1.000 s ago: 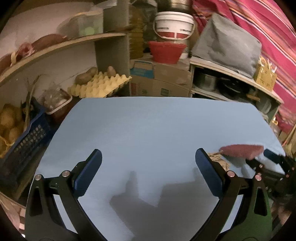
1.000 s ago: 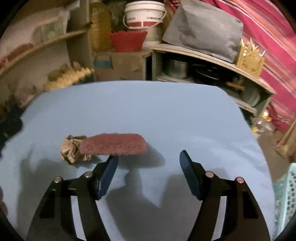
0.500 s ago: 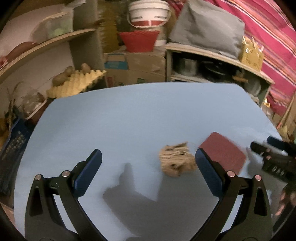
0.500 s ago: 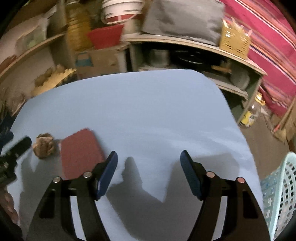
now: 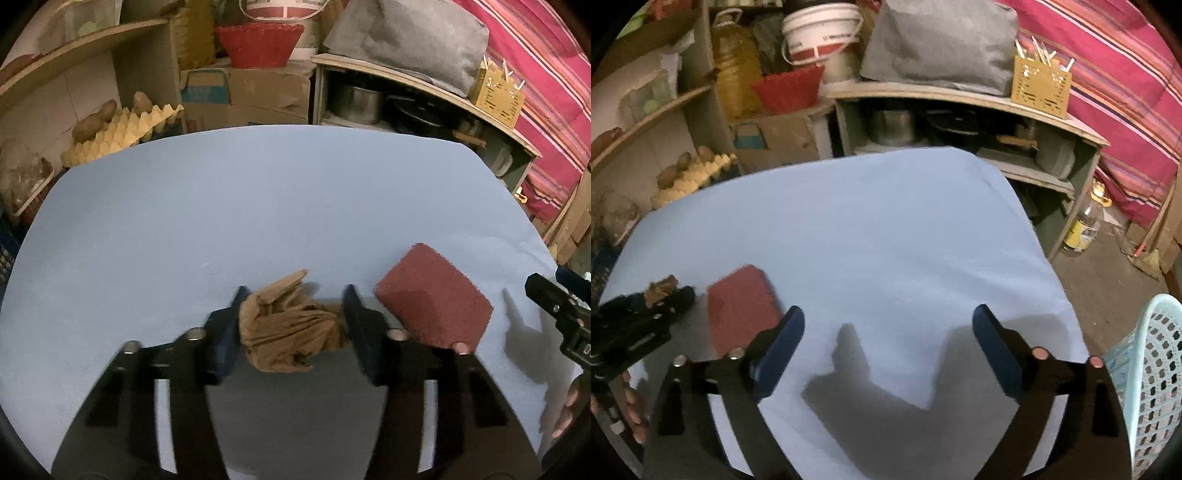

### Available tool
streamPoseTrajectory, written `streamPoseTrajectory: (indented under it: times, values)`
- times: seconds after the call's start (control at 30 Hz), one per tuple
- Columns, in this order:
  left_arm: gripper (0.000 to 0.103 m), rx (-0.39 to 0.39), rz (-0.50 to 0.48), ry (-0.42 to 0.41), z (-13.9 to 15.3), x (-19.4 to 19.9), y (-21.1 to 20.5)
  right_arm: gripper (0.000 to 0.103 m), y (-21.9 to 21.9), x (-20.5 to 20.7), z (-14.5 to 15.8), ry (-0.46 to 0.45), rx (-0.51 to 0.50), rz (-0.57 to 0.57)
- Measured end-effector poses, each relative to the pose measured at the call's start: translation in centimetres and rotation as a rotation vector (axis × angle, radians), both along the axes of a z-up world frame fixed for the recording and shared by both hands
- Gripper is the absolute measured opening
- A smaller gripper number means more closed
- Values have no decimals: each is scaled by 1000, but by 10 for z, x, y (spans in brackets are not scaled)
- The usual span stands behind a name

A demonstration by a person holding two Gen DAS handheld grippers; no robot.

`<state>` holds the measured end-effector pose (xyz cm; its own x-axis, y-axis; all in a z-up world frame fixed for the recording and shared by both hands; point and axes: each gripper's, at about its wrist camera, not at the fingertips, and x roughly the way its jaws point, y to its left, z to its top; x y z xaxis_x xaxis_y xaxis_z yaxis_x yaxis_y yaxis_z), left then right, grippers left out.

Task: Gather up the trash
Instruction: 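Grasp the maroon scouring pad with the right tool while the left tool lifts the paper, then carry the brown paper and maroon pad over the basket with both tools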

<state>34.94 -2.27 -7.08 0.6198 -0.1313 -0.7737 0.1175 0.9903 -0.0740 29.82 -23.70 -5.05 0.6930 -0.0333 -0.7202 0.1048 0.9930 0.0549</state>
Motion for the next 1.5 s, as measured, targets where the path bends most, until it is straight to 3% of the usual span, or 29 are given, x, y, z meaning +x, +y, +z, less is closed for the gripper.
streamPoseTrajectory:
  times: [0.4, 0.8, 0.87, 0.97, 1.03, 1.2, 1.37, 1.5]
  values:
    - [49, 82, 102, -149, 41, -25, 48, 95, 80, 7, -9, 28, -33, 180]
    - [49, 112, 140, -208, 55, -37, 72, 95, 100, 22, -30, 128, -57, 174]
    - [49, 108, 142, -212, 56, -37, 72, 93, 100, 21, -29, 121, -54, 180]
    - [49, 105, 139, -219, 59, -38, 69, 73, 99, 19, -27, 113, -41, 202]
    - [49, 105, 139, -228, 61, -39, 65, 72, 98, 18, -26, 108, -42, 208]
    - [49, 94, 129, -250, 69, -45, 53, 71, 81, 5, -6, 24, -26, 179]
    - [49, 75, 116, -273, 79, -52, 34, 71, 37, -28, 37, -110, -22, 107]
    - [49, 69, 80, -303, 88, -63, 7, 71, 1, -52, 61, -157, -37, 55]
